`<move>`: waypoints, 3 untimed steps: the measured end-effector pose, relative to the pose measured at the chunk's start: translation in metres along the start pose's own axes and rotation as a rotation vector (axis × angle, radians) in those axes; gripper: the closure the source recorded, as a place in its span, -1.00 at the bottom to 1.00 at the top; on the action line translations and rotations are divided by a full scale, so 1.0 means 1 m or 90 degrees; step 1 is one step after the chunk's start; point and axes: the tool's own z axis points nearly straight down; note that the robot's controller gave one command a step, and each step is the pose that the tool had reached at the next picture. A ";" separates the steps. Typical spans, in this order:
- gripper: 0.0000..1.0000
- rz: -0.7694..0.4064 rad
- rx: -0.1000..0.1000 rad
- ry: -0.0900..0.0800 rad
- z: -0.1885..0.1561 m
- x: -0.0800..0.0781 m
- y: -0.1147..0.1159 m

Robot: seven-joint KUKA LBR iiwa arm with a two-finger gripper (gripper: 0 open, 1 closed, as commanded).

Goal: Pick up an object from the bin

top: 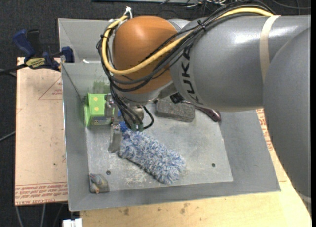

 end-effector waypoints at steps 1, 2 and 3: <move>-1.00 0.003 -0.001 -0.005 -0.005 -0.002 -0.001; -1.00 0.017 -0.003 -0.008 0.045 0.007 -0.030; -1.00 0.029 0.001 -0.001 0.077 0.014 -0.051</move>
Offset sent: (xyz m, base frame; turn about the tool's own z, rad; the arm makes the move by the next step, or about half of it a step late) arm -0.0194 -0.0694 -0.1116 0.0569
